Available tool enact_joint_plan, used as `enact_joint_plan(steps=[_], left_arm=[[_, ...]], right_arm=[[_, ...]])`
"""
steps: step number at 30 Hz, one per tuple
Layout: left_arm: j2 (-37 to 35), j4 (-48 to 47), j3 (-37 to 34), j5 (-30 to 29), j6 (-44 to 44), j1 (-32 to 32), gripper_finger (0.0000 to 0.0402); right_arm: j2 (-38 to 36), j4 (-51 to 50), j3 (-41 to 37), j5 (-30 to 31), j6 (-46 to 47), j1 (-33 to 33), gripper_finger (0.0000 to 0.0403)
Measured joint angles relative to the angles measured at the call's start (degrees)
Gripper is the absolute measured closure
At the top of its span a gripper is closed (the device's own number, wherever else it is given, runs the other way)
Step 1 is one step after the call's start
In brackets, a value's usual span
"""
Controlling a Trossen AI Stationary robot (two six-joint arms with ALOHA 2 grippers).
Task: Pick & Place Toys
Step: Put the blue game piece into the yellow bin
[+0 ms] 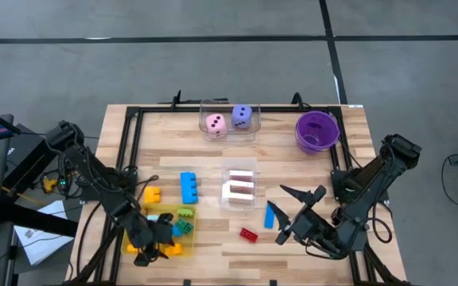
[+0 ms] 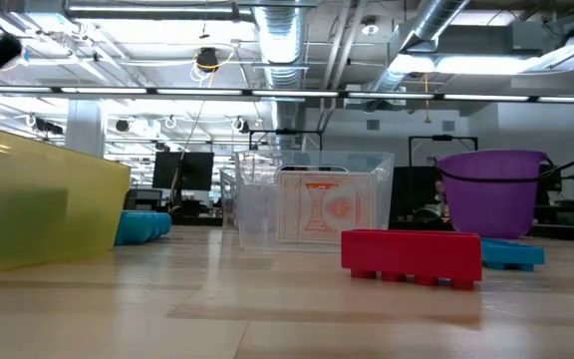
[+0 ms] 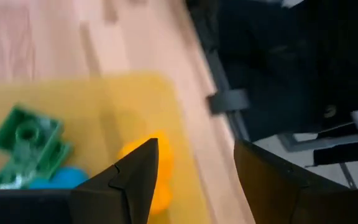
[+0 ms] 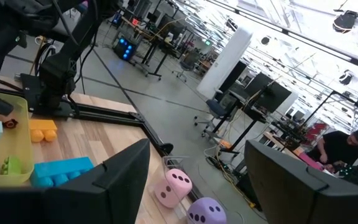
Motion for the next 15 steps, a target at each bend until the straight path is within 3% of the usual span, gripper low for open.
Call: enact_joint_plan(steps=[5, 9, 15], left_arm=[[-4.49, 6.77, 0.0, -1.03, 10.3, 0.02, 0.0197], [-7.99, 19.06, 0.0, -2.98, 27.88, 0.02, 0.0199], [-9.41, 39.05, 0.02, -1.25, 56.12, -0.3, 0.0193]], right_arm=[[0.0, 0.18, 0.0, -0.02, 0.02, 0.0, 0.0147], [0.0, 1.93, 0.0, -0.02, 0.07, 0.0, 0.0147], [0.0, 3.15, 0.02, -0.04, 1.51, 0.0, 0.0147]])
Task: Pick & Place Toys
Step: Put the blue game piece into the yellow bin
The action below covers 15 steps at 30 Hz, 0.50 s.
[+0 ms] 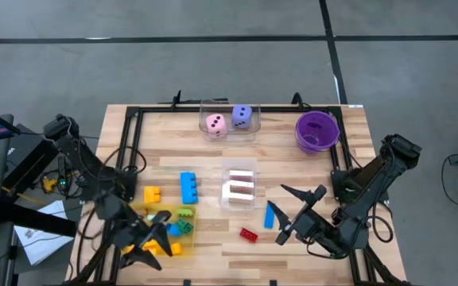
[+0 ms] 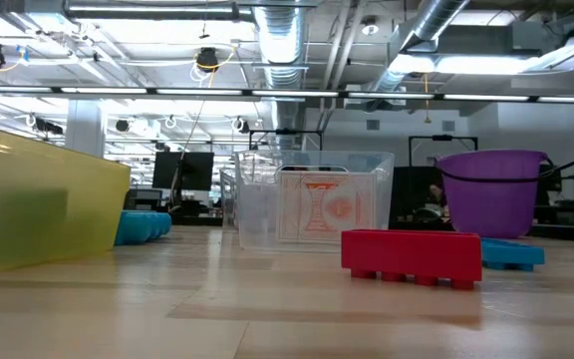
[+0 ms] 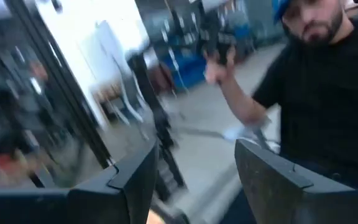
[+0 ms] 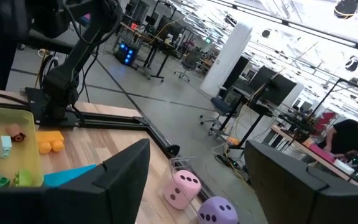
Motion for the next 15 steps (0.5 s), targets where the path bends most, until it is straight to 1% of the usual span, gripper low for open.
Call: enact_joint_plan(steps=[2, 4, 12, 15], left_arm=[[-0.01, 3.76, 0.01, 0.14, 4.48, 0.01, 0.0189], [-0.02, 4.53, 0.04, 0.13, 6.5, 0.02, 0.0186], [0.92, 2.97, 0.02, 0.11, 6.59, 0.0, 0.0181], [0.92, 2.83, 0.02, -1.76, 6.58, 0.0, 0.0183]], right_arm=[[0.0, 0.02, 0.0, 0.0, 0.02, 0.02, 0.0147], [0.0, 0.03, 0.0, 0.0, 0.02, 0.36, 0.0147], [0.0, 0.31, 0.0, 0.01, 0.05, 1.14, 0.0147], [0.0, 0.68, 0.0, 0.02, 0.05, 1.12, 0.0147]])
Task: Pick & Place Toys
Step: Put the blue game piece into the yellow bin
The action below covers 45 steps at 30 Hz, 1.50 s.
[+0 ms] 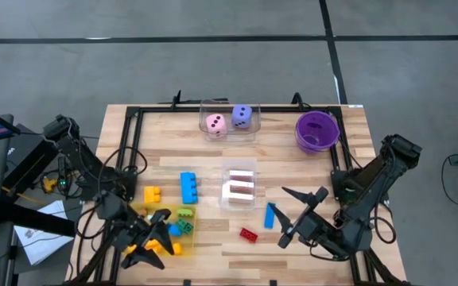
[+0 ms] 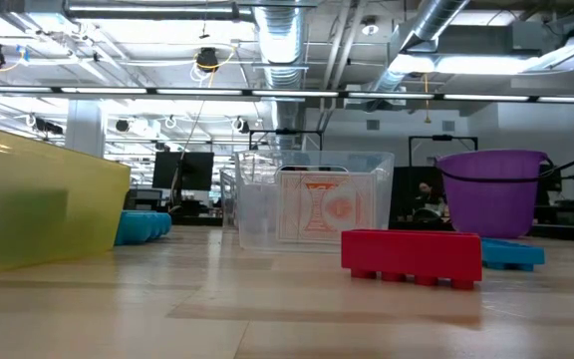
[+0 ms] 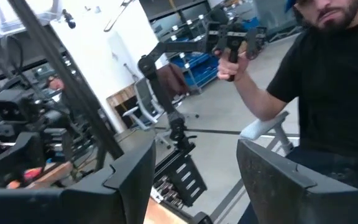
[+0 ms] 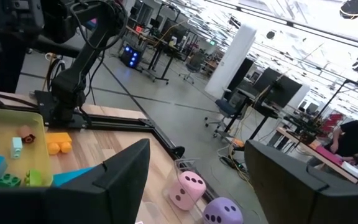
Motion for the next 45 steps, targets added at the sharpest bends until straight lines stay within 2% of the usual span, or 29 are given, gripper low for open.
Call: enact_joint_plan(steps=[5, 14, 20, 26, 31, 39, 41, 42, 45], left_arm=[[0.0, -0.42, 0.0, -4.91, 0.0, 0.04, 0.018], [0.0, -0.39, 0.0, -12.69, 0.0, 0.07, 0.018], [0.0, -0.39, 0.0, -13.58, 0.0, 0.07, 0.018], [0.0, -0.37, 0.0, -13.59, 1.41, 0.07, 0.018], [-0.1, -0.2, -0.02, -14.57, 3.6, 0.35, 0.018], [-0.95, -0.02, -0.02, -24.73, 10.43, 1.99, 0.018], [-1.32, 0.11, -0.07, -25.46, 11.99, 2.83, 0.018], [-1.43, 0.7, -0.07, -25.45, 12.74, 3.51, 0.018], [-1.42, 1.95, -0.07, -25.45, 15.19, 5.7, 0.018]], right_arm=[[0.0, 0.02, 0.0, 0.01, 0.69, -0.46, 0.0147], [0.0, 3.18, 0.0, 0.01, 7.51, 0.02, 0.0147], [0.0, 3.64, 0.0, 0.02, 8.08, -0.7, 0.0147], [0.0, -1.11, 0.0, 0.01, 8.25, -1.64, 0.0147], [0.25, -6.21, 0.0, 0.03, 14.93, -2.41, 0.0147], [0.24, -10.65, 0.0, -0.11, 26.34, -0.84, 0.0147], [0.19, -12.82, 0.0, -3.13, 30.93, -0.46, 0.0147], [0.17, -14.56, 0.0, -7.38, 34.13, -0.77, 0.0147], [0.28, -19.79, 0.0, -25.83, 44.36, -3.61, 0.0147]])
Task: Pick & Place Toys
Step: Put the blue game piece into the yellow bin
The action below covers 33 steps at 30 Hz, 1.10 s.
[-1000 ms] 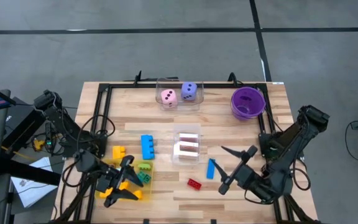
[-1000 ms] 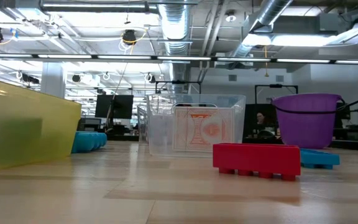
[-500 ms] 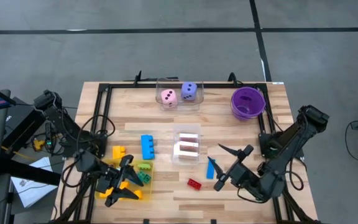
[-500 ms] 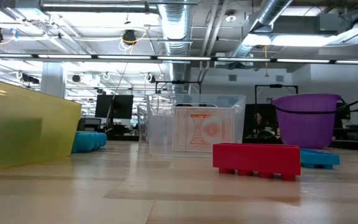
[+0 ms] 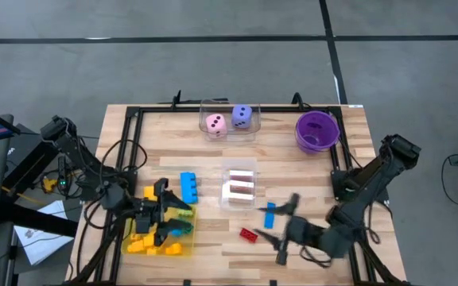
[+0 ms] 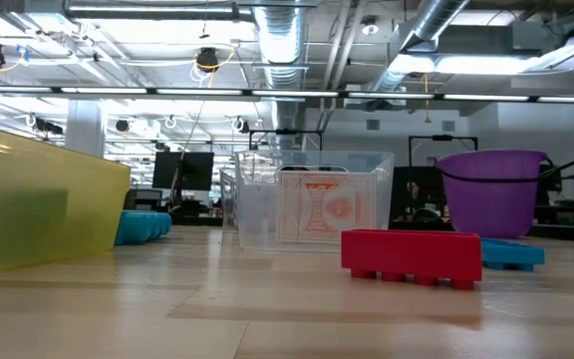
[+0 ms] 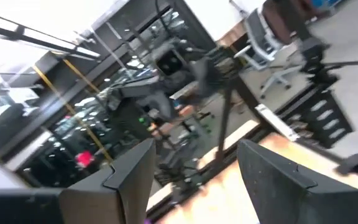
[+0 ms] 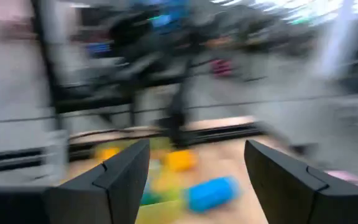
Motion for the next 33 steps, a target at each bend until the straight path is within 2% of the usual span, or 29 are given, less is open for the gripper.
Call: enact_joint_plan(steps=[2, 5, 8, 11, 15, 17, 23, 31, 33], left_arm=[[0.0, 0.93, 0.0, -0.02, 1.49, 1.43, 0.018], [0.0, 0.99, 0.0, 0.0, 3.03, 3.75, 0.018], [0.0, 1.02, 0.0, 0.0, 3.22, 6.21, 0.018], [0.0, 1.36, 0.0, 0.02, 3.23, 8.74, 0.018], [0.0, 1.37, 0.0, 0.02, 3.1, 11.71, 0.018], [0.0, 1.37, 0.0, 0.02, 2.83, 12.81, 0.018], [0.03, 1.8, 0.0, 0.07, 2.61, 13.59, 0.018], [0.04, 1.28, 0.0, 0.2, 2.02, 13.21, 0.018], [0.04, 1.35, 0.0, 0.56, 1.27, 13.22, 0.018]], right_arm=[[0.0, -3.76, 0.0, -5.47, 6.14, -2.18, 0.0147], [0.89, -14.07, 0.03, -7.49, 17.72, -5.16, 0.0147], [0.84, -27.33, 0.36, -8.69, 34.0, -7.02, 0.0147], [0.77, -40.39, 0.6, -12.75, 51.8, -9.03, 0.0147], [2.55, -50.76, 0.68, -18.85, 68.4, -11.4, 0.0147], [4.27, -54.47, 0.51, -21.67, 73.02, -12.04, 0.0147], [8.98, -57.53, 0.68, -29.3, 82.72, -13.96, 0.0147], [14.78, -60.79, 3.18, -33.57, 92.46, -11.03, 0.0147], [16.3, -64.16, 4.56, -34.62, 94.88, -10.53, 0.0147]])
